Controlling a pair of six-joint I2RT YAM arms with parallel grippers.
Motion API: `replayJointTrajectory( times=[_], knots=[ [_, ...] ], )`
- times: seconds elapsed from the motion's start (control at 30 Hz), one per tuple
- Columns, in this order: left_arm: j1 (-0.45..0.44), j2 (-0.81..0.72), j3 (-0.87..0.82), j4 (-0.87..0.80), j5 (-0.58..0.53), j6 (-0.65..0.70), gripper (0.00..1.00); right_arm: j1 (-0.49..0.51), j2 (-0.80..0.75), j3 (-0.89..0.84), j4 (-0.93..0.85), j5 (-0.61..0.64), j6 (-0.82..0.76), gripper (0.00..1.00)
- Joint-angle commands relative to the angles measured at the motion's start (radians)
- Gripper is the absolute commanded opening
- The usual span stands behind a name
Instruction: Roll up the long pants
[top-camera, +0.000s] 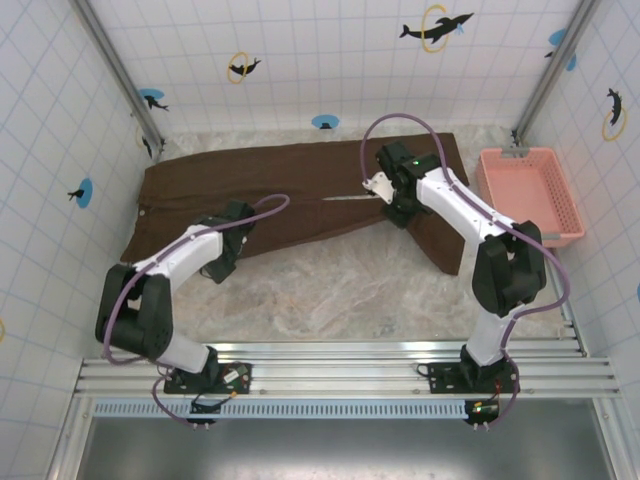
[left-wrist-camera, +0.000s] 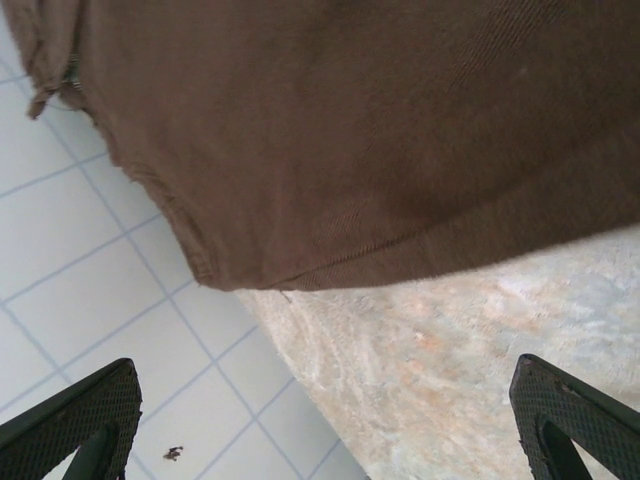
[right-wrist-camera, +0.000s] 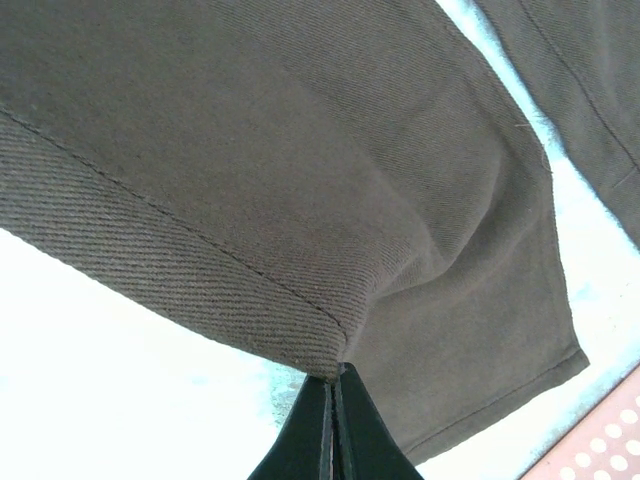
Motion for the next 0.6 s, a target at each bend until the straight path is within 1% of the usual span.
replayJointTrajectory(
  times=[0.0,0.1,0.27,0.33,0.43,0.5,0.57],
  knots=[
    [-0.006,0.072,0.038,0.015,-0.006,0.011,0.97,-0.015,-0.034,0.039,-0.024,-0.011,0.013,0.0],
    [-0.007,0.121,0.036,0.021,0.002,-0.014,0.95,-0.019,-0.033,0.047,-0.025,-0.019,0.015,0.0],
    [-0.007,0.169,0.025,0.032,-0.009,-0.05,0.82,-0.029,-0.041,0.055,-0.03,-0.03,0.017,0.0],
    [-0.004,0.179,0.027,0.038,-0.029,-0.053,0.71,-0.033,-0.047,0.05,-0.031,-0.028,0.017,0.0],
    [0.011,0.197,0.053,0.032,-0.05,-0.052,0.59,-0.044,-0.059,0.026,-0.028,-0.022,0.017,0.0],
    [0.034,0.219,0.08,0.02,-0.067,-0.06,0.51,-0.055,-0.075,-0.003,-0.019,-0.03,0.015,0.0],
    [0.067,0.245,0.111,0.003,-0.066,-0.067,0.39,-0.064,-0.098,-0.034,-0.008,-0.035,0.016,0.0]
  ],
)
